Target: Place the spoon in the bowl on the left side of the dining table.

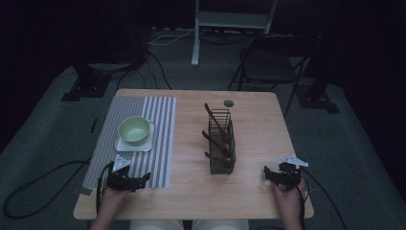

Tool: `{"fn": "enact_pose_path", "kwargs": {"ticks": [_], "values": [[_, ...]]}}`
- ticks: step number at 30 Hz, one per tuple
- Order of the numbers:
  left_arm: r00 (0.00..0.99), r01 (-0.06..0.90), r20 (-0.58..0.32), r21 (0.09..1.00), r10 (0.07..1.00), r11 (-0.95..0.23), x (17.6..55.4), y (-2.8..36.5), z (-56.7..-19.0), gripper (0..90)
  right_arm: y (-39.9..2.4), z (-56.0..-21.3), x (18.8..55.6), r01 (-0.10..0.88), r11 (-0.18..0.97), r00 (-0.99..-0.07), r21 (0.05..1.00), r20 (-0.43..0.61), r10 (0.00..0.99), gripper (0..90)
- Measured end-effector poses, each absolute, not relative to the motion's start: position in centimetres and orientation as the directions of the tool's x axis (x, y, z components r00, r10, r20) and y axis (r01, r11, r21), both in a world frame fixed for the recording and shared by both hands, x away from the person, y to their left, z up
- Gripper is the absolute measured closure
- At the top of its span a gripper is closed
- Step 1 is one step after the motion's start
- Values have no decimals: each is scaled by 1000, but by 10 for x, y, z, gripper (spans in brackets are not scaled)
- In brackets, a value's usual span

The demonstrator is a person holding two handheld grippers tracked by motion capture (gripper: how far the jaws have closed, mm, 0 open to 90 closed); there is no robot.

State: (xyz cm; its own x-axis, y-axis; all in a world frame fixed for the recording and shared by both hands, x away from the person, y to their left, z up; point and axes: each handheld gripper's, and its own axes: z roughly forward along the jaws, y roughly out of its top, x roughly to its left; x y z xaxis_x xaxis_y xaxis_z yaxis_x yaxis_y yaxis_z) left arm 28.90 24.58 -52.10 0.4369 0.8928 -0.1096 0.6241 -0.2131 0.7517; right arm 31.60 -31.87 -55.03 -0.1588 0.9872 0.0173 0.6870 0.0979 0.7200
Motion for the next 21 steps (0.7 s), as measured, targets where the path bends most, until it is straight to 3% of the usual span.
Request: {"fn": "enact_pose_path", "kwargs": {"ticks": [21], "values": [[510,571,-92,780,855,-256,314,213,-499,13,-319,-550,316,687,99,-159,720,17,987,122]]}}
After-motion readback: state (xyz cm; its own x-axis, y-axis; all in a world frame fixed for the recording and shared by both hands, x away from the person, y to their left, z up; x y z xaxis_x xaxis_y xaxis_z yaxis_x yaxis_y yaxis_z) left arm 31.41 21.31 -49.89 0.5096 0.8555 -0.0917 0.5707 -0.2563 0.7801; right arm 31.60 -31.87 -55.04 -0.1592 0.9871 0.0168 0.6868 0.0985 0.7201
